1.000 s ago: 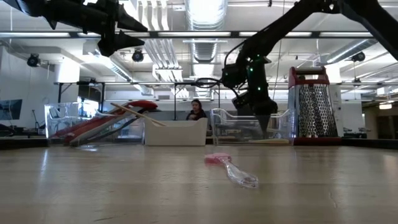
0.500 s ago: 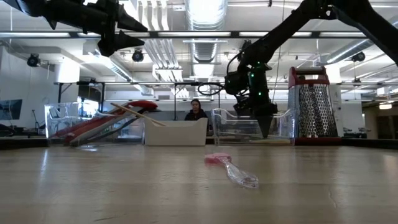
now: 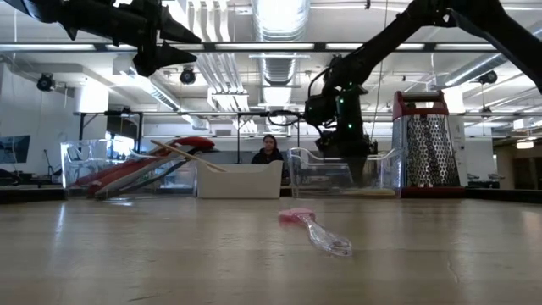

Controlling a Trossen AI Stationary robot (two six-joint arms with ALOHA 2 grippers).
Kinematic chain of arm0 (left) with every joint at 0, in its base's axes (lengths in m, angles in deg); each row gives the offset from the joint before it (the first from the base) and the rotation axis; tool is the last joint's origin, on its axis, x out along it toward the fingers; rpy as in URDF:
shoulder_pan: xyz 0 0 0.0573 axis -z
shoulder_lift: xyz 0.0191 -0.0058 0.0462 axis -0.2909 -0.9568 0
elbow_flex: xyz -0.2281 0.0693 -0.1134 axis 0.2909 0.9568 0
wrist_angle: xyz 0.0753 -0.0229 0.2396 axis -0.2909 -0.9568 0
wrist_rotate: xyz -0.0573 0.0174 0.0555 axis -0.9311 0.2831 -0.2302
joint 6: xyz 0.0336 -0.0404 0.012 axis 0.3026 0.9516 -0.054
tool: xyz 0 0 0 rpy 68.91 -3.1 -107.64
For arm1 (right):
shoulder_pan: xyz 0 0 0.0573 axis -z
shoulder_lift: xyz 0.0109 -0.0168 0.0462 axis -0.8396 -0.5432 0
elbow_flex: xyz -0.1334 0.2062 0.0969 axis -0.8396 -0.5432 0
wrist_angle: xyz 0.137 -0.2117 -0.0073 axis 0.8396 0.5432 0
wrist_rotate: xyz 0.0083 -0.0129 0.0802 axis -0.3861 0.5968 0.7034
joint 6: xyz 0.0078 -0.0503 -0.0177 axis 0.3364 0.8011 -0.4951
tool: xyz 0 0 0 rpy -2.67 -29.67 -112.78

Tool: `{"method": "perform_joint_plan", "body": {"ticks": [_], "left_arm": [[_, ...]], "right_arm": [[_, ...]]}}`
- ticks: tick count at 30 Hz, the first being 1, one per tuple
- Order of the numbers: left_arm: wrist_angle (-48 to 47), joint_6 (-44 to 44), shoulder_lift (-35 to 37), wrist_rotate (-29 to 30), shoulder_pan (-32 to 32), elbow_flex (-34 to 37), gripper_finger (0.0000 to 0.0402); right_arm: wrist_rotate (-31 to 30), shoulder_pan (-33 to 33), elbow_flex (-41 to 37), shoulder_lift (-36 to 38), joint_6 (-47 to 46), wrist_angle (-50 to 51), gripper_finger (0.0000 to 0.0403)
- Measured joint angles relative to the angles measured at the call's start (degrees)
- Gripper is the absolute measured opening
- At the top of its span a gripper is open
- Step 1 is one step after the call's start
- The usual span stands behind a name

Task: Pick & Place Kitchen Items
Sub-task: Put the blue table knife into the right transparent bin, then put the pink spatula into the white bin

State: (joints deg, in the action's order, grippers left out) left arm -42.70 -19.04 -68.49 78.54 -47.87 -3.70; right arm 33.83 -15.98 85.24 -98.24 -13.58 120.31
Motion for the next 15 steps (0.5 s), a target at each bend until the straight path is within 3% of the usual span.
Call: {"method": "perform_joint_plan", "body": {"ticks": [7, 15], "left_arm": [[-0.02, 0.15, 0.0, -0.05, 0.0, 0.0, 0.0236], [-0.06, 4.09, 0.0, -4.65, 0.0, 0.0, 0.0236]], "right_arm": [[-0.22, 0.08, 2.96, 0.02, -3.09, 1.24, 0.0093], [0.28, -2.47, 11.24, 1.77, -10.54, 14.79, 0.0099]]}}
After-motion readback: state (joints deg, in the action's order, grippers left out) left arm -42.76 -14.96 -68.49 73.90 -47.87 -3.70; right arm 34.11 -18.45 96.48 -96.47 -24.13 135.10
